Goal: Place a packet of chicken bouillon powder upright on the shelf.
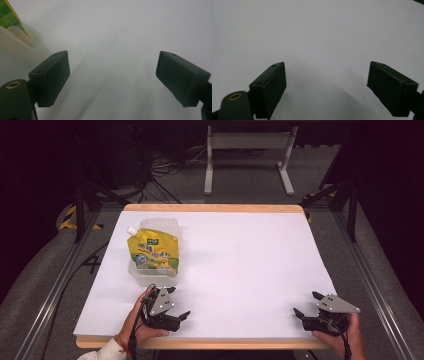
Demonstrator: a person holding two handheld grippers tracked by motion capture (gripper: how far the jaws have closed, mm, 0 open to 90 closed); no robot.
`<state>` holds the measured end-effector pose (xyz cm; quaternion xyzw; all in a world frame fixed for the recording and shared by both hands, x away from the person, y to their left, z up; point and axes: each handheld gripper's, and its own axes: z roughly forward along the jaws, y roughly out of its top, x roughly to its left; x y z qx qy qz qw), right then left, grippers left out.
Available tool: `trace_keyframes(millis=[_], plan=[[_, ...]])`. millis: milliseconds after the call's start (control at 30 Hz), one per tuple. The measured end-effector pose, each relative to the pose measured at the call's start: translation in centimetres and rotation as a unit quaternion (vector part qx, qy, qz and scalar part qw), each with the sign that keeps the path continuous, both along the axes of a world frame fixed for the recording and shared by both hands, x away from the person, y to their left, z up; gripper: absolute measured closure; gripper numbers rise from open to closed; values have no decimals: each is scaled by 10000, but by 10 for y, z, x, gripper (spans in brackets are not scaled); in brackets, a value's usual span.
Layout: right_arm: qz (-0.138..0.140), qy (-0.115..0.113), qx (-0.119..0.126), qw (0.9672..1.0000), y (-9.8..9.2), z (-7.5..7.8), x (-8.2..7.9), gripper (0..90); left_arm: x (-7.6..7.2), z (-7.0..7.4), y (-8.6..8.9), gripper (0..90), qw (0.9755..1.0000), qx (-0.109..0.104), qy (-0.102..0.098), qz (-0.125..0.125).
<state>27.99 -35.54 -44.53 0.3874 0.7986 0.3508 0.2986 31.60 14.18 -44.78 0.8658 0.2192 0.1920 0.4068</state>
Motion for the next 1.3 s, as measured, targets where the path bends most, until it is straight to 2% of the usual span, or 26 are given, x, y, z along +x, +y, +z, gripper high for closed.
trace_keyframes(millis=[267, 567, 1300], plan=[[-49, -90, 29, 9999, 2, 4, -1, 158, -3, -1, -2, 120, 10000, 36, 36, -74], [-48, -120, -141, 9998, 6, 4, 0, 159, -2, -1, -1, 120, 10000, -2, 62, -66], [22, -201, -122, 9997, 10, 6, -1, 159, 1, -1, -4, 118, 9999, -18, 96, -59]])
